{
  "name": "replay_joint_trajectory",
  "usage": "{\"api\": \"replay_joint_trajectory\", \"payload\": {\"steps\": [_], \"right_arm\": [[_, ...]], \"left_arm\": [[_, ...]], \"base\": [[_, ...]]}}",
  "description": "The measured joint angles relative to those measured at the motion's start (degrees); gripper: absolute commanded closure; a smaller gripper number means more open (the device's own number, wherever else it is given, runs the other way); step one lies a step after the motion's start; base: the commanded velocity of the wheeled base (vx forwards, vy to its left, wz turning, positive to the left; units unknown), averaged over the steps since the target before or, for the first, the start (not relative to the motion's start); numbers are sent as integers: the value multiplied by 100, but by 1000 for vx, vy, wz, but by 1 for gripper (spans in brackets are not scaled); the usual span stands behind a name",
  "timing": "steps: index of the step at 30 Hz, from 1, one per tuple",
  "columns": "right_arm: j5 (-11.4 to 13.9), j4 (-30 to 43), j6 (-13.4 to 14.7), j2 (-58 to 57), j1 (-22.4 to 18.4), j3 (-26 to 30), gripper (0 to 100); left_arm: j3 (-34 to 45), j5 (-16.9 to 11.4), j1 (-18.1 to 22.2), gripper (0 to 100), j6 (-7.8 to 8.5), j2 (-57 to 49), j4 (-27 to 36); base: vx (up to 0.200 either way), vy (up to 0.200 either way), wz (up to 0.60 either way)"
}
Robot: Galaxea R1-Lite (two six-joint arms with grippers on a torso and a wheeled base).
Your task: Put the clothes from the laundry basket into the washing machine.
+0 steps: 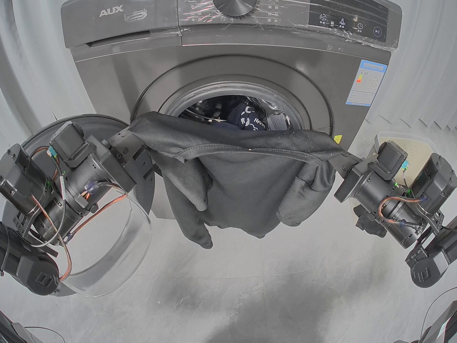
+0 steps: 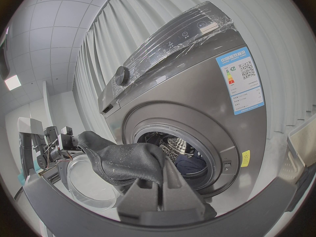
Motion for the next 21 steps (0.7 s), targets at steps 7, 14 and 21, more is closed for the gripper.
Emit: {"api": "replay_joint_trajectory", "payload": {"steps": [7, 14, 21], "right_arm": [[-49, 0, -17, 0, 24, 41, 100], [-55, 4, -83, -79, 38, 50, 100], [-55, -2, -74, -126, 33, 132, 100]], "left_arm": [[162, -17, -5, 100, 22, 20, -5], [217, -17, -33, 100, 33, 28, -7], [245, -39, 6, 100, 33, 34, -10]], "base": [[0, 0, 0], [0, 0, 0], [0, 0, 0]]}}
